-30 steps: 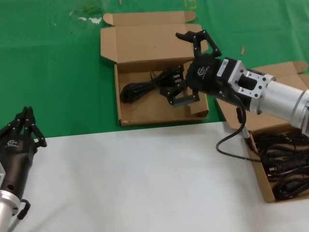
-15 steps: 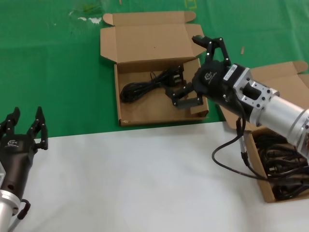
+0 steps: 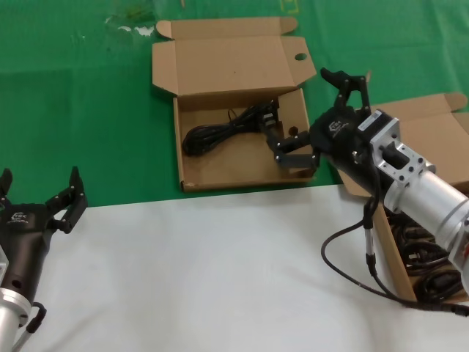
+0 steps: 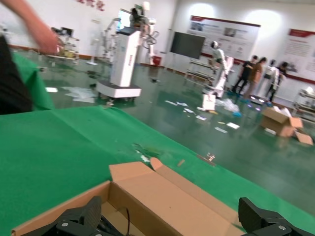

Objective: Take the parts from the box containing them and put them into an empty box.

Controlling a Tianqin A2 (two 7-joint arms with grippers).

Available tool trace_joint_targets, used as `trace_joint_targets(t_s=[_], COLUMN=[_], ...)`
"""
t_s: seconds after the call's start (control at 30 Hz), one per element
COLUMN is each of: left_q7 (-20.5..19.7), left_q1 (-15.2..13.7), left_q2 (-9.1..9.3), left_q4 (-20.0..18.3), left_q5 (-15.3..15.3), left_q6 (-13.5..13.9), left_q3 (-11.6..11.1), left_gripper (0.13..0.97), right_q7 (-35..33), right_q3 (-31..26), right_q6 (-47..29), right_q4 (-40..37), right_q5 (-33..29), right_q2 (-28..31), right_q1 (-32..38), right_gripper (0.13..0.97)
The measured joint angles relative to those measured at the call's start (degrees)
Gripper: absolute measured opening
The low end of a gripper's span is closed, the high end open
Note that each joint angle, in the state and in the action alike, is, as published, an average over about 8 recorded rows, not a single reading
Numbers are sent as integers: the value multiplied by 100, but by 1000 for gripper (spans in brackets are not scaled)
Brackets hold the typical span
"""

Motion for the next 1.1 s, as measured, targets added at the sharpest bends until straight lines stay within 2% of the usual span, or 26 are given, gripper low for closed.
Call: trace_joint_targets(t_s=[0.17, 0.2, 0.47, 0.77, 1.1], left_q7=[1, 1, 1, 1, 1], left_q1=[0, 0, 0, 0, 0], left_q2=[0, 0, 0, 0, 0], left_q4=[0, 0, 0, 0, 0], left_q5=[0, 0, 0, -1, 0], left_q6=[0, 0, 0, 0, 0], left_q3=[0, 0, 0, 0, 0], left_gripper=[661, 661, 829, 930, 966], right_q7=[108, 130, 301, 494, 706], right_q3=[88, 106, 246, 404, 579], right_q6=[301, 361, 840, 1379, 1980], right_q4=[125, 150, 349, 573, 823], right_q5=[48, 57, 133, 218, 313], right_q2=[-54, -65, -152, -249, -358], right_q1=[-250, -301, -699, -1148, -1649], right_gripper=[966, 966, 966, 966, 966])
